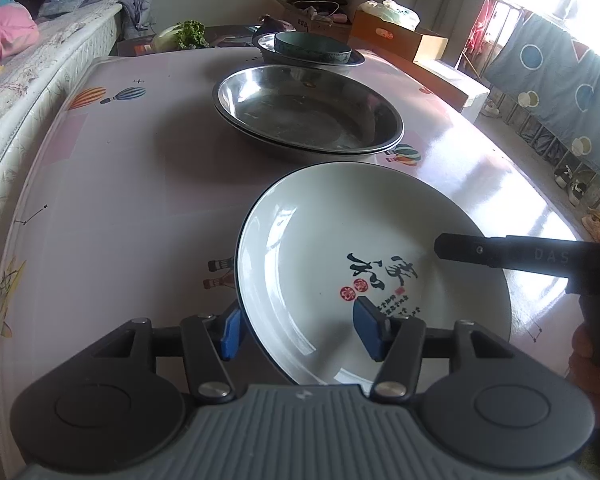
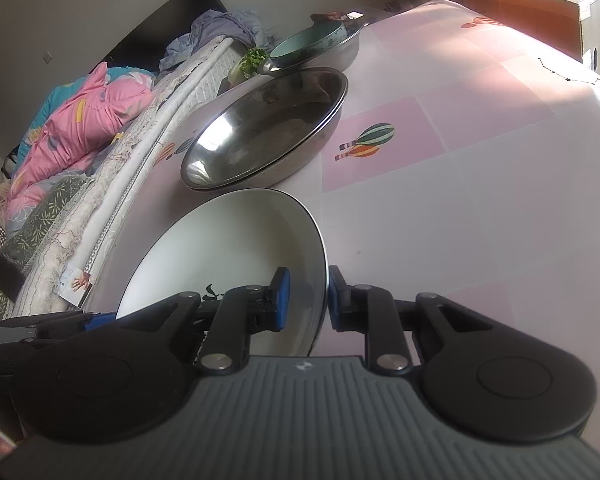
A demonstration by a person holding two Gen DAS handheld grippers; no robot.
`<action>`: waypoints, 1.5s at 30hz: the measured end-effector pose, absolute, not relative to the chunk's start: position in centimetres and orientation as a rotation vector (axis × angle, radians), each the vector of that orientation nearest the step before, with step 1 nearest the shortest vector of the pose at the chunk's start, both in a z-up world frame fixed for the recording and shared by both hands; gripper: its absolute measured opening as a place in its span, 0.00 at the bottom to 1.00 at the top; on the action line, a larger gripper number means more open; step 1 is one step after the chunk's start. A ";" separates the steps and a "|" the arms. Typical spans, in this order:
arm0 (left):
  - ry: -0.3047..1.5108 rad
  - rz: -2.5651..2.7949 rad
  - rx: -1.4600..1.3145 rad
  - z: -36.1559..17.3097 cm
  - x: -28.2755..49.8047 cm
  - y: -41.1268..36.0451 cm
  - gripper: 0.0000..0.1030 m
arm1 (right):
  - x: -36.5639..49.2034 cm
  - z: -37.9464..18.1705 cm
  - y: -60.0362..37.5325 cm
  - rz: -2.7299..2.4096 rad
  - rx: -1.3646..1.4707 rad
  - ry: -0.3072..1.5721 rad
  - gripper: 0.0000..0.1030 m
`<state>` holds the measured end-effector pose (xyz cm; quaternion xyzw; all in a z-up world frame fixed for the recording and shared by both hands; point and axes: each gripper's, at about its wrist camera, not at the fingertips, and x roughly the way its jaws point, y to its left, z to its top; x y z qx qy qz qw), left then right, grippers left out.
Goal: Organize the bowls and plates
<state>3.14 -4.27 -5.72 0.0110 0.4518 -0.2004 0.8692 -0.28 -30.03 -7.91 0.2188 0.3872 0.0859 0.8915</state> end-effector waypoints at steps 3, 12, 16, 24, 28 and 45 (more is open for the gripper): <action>0.946 -0.419 0.018 -5.7 3.2 -4.2 0.55 | -0.3 -7.9 -30.1 0.179 0.457 0.803 0.19; 0.944 -0.416 0.013 -5.8 3.2 -4.3 0.56 | -0.3 -8.0 -30.1 0.179 0.457 0.802 0.19; 0.941 -0.415 0.017 -5.8 3.2 -4.3 0.57 | -0.4 -7.9 -30.1 0.179 0.458 0.798 0.19; 0.930 -0.410 0.023 -5.9 3.2 -4.5 0.58 | -0.4 -7.9 -30.1 0.178 0.458 0.796 0.19; 0.931 -0.410 0.022 -5.9 3.3 -4.5 0.58 | -0.4 -7.9 -30.1 0.178 0.458 0.796 0.19; 0.932 -0.409 0.023 -5.9 3.2 -4.5 0.58 | -0.4 -8.0 -30.1 0.179 0.458 0.796 0.19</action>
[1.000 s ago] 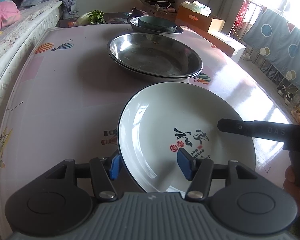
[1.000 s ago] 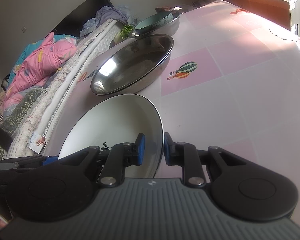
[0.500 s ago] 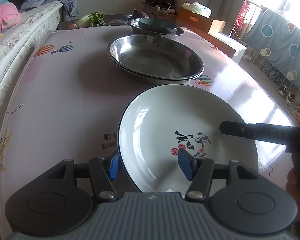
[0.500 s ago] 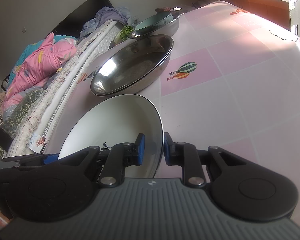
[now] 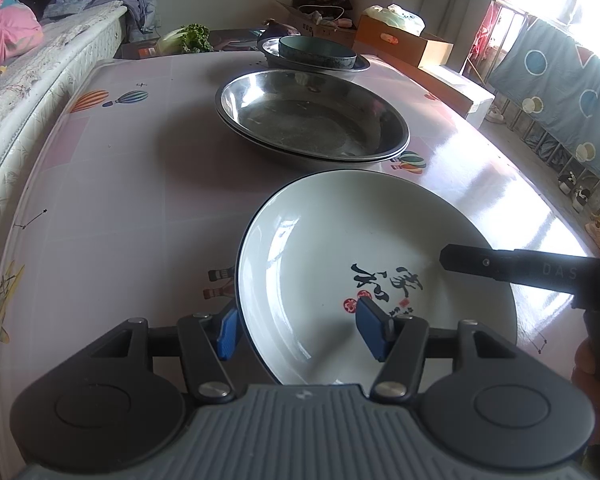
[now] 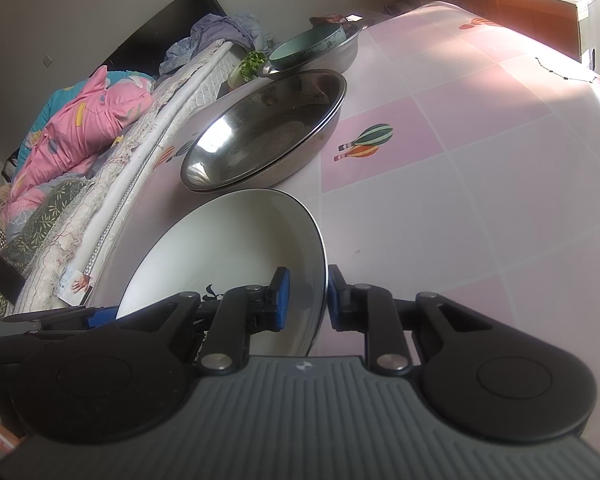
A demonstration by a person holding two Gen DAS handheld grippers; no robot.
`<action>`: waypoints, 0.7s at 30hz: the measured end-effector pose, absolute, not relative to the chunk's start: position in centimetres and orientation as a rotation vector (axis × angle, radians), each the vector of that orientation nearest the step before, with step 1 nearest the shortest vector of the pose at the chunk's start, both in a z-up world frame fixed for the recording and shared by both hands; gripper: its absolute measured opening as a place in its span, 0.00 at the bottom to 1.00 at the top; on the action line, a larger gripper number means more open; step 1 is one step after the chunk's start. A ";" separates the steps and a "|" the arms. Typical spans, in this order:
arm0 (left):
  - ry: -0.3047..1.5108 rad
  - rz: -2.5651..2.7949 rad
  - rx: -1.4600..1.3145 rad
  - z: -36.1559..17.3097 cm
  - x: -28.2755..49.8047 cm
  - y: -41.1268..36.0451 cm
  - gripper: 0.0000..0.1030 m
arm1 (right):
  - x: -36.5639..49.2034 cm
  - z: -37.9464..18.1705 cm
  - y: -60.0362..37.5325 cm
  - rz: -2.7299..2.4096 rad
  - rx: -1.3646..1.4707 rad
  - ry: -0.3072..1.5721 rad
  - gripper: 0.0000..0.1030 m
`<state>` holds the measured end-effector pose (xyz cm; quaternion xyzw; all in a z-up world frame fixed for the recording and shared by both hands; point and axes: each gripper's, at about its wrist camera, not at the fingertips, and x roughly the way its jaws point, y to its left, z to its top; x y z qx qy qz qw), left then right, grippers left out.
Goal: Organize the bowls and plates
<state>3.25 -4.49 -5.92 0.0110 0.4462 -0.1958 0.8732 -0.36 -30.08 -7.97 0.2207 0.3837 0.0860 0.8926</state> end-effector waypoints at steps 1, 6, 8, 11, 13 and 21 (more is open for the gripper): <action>0.934 -0.407 0.023 -5.9 3.3 -4.5 0.58 | -0.4 -8.0 -30.1 0.179 0.458 0.796 0.19; 0.947 -0.410 0.023 -5.6 3.3 -4.4 0.58 | -0.1 -7.8 -30.1 0.183 0.444 0.809 0.19; 0.955 -0.424 0.014 -5.5 3.2 -4.3 0.58 | -0.1 -7.7 -30.1 0.180 0.435 0.811 0.20; 0.948 -0.435 0.020 -5.6 2.6 -4.5 0.58 | -0.2 -7.5 -30.0 0.174 0.421 0.811 0.21; 0.938 -0.433 0.027 -5.6 2.4 -4.6 0.57 | -0.5 -7.5 -30.0 0.172 0.416 0.810 0.21; 0.926 -0.421 0.068 -5.9 2.8 -5.1 0.52 | -1.5 -7.6 -29.8 0.157 0.381 0.796 0.19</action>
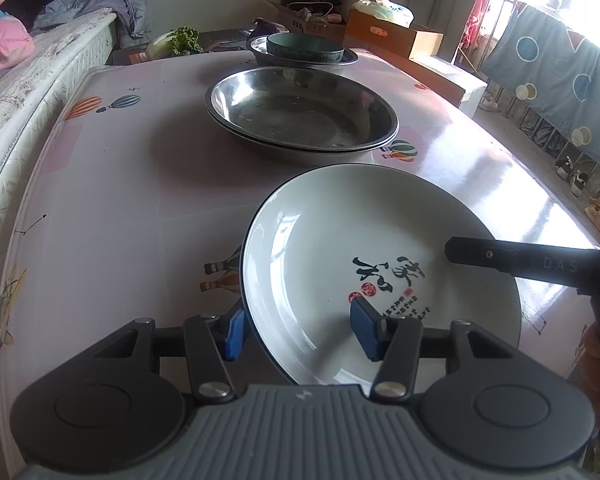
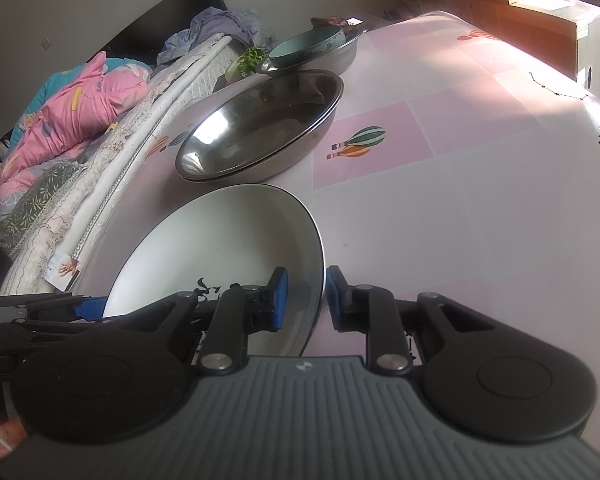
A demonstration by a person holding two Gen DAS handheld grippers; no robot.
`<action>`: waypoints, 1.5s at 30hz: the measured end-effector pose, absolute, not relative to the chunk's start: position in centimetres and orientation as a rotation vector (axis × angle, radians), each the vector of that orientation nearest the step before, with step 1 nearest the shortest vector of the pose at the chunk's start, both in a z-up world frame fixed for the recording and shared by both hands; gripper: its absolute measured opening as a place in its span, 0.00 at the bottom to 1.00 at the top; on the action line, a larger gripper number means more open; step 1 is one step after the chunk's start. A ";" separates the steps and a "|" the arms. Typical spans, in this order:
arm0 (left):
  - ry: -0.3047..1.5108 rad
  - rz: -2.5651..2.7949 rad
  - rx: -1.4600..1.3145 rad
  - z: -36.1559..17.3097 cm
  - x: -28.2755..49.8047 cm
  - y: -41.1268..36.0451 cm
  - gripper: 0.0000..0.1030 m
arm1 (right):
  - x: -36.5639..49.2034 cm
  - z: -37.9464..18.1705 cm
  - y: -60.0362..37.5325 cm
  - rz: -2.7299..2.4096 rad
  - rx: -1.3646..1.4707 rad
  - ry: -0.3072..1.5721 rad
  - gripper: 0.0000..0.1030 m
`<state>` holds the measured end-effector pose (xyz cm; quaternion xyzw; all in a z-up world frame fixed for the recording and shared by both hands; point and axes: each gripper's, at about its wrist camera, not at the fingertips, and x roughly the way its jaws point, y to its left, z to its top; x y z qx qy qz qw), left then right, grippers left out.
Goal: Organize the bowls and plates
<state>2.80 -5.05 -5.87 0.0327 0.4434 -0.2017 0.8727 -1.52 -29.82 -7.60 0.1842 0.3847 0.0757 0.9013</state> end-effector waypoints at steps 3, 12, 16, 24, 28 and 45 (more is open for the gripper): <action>0.924 -0.418 0.077 -5.9 3.0 -5.2 0.53 | -1.7 -7.6 -29.6 0.154 0.358 0.793 0.18; 0.927 -0.407 0.082 -5.9 2.9 -5.5 0.55 | -2.1 -7.5 -29.0 0.148 0.320 0.787 0.18; 0.927 -0.405 0.080 -5.9 2.9 -5.5 0.56 | -2.1 -7.5 -29.0 0.147 0.319 0.788 0.18; 0.928 -0.403 0.080 -5.9 2.9 -5.5 0.56 | -2.2 -7.5 -29.0 0.147 0.318 0.787 0.19; 0.928 -0.403 0.079 -5.9 2.9 -5.5 0.56 | -2.3 -7.6 -29.0 0.149 0.315 0.787 0.19; 0.935 -0.383 0.085 -5.8 3.0 -5.9 0.59 | -2.5 -7.3 -28.6 0.155 0.286 0.782 0.22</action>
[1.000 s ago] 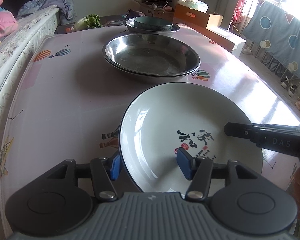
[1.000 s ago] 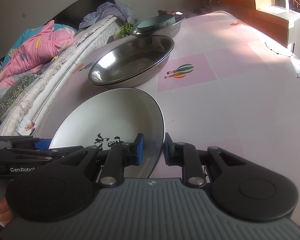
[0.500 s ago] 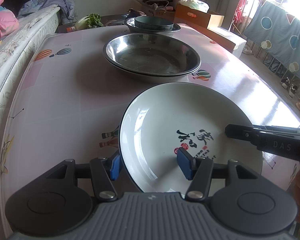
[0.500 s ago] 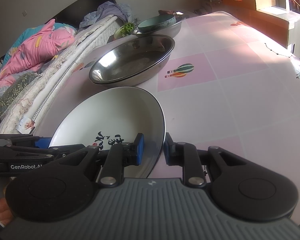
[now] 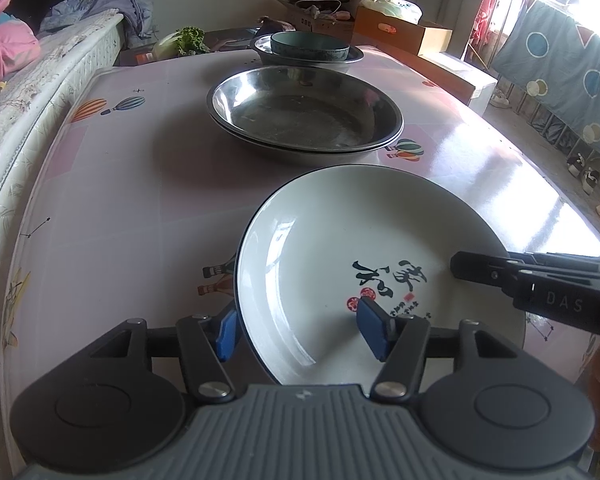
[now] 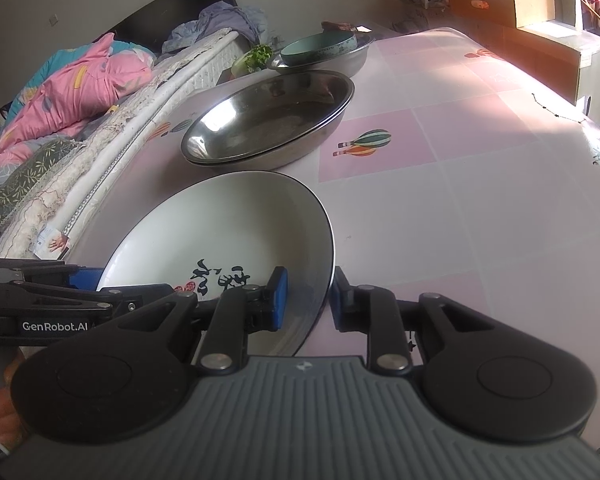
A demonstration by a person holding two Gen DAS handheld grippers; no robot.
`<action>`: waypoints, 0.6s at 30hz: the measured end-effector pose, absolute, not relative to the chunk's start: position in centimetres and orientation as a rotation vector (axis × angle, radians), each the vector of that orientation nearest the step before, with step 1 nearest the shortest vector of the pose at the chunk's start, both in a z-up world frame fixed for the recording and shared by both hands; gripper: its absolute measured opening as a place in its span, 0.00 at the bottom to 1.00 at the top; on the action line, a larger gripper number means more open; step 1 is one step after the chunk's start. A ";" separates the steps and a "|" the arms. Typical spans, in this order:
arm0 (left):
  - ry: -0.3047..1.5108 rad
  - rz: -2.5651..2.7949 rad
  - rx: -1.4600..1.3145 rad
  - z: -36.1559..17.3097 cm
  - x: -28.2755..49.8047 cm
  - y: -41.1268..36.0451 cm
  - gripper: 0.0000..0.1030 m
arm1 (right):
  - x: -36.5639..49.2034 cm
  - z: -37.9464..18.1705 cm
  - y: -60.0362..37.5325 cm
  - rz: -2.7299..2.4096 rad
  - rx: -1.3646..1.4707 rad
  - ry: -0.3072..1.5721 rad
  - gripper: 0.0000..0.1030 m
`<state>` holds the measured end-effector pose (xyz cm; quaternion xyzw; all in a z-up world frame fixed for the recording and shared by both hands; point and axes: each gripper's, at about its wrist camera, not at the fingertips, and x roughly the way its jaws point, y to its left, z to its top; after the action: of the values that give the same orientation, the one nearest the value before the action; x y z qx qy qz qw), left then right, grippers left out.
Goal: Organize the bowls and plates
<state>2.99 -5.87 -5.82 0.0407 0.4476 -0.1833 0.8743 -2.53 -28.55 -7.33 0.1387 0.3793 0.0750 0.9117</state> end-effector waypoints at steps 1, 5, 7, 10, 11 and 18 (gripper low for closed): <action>0.936 -0.379 0.086 -5.8 3.0 -5.9 0.59 | -2.4 -7.3 -28.6 0.156 0.290 0.782 0.22; 0.932 -0.379 0.082 -5.6 3.2 -6.1 0.59 | -2.3 -7.4 -28.9 0.152 0.304 0.777 0.22; 0.929 -0.383 0.080 -5.5 3.2 -6.2 0.59 | -2.1 -7.4 -29.1 0.146 0.308 0.774 0.22; 0.927 -0.391 0.087 -5.7 3.1 -6.4 0.59 | -1.9 -7.5 -29.6 0.144 0.326 0.768 0.22; 0.923 -0.391 0.095 -5.7 3.1 -6.5 0.59 | -1.8 -7.5 -29.7 0.146 0.333 0.768 0.22; 0.929 -0.398 0.086 -5.9 3.3 -6.6 0.59 | -2.2 -7.7 -29.4 0.146 0.314 0.761 0.21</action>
<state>3.26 -6.57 -5.91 0.0411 0.4450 -0.1905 0.8741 -2.17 -29.42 -7.67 0.1527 0.3697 0.0711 0.9138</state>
